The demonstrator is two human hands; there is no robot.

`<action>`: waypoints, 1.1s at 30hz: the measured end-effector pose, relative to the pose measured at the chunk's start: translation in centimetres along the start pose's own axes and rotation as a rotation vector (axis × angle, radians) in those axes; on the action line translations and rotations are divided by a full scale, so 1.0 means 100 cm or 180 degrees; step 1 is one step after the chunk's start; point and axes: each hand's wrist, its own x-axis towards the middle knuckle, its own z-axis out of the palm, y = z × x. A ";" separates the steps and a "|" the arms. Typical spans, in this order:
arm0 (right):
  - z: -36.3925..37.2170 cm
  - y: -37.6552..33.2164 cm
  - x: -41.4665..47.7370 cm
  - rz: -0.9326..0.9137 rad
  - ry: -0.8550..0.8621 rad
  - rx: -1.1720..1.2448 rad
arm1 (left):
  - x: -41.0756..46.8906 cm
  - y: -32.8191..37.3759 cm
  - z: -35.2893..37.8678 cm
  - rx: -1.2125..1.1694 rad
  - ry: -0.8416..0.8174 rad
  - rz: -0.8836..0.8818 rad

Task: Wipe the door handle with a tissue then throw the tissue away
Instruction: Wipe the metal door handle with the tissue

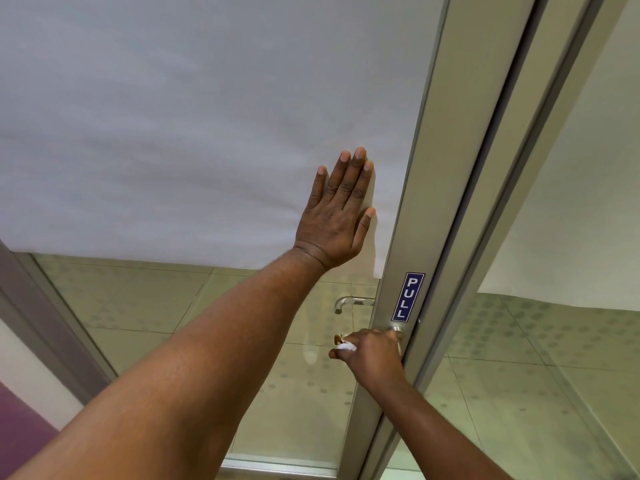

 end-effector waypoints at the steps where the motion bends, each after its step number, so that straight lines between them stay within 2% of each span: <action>1: -0.001 -0.003 0.003 0.0132 -0.0040 0.0033 | 0.000 0.000 0.000 0.0009 -0.0004 0.0002; 8: -0.015 -0.029 0.021 0.0929 -0.0317 0.0238 | 0.000 0.001 -0.003 0.0010 -0.0010 0.0027; 19: -0.027 -0.010 0.016 0.1498 0.0110 0.1876 | 0.000 -0.001 0.001 0.0020 -0.0015 0.0029; 27: -0.051 -0.001 0.011 0.2038 -0.0048 0.3387 | 0.000 -0.002 0.002 0.0023 -0.0001 0.0041; 30: -0.056 0.003 0.008 0.2172 -0.0202 0.3596 | 0.000 -0.002 0.002 0.0031 0.0008 0.0032; 33: -0.059 0.005 0.007 0.2052 -0.0307 0.3620 | 0.000 -0.001 0.002 0.0028 0.0005 0.0034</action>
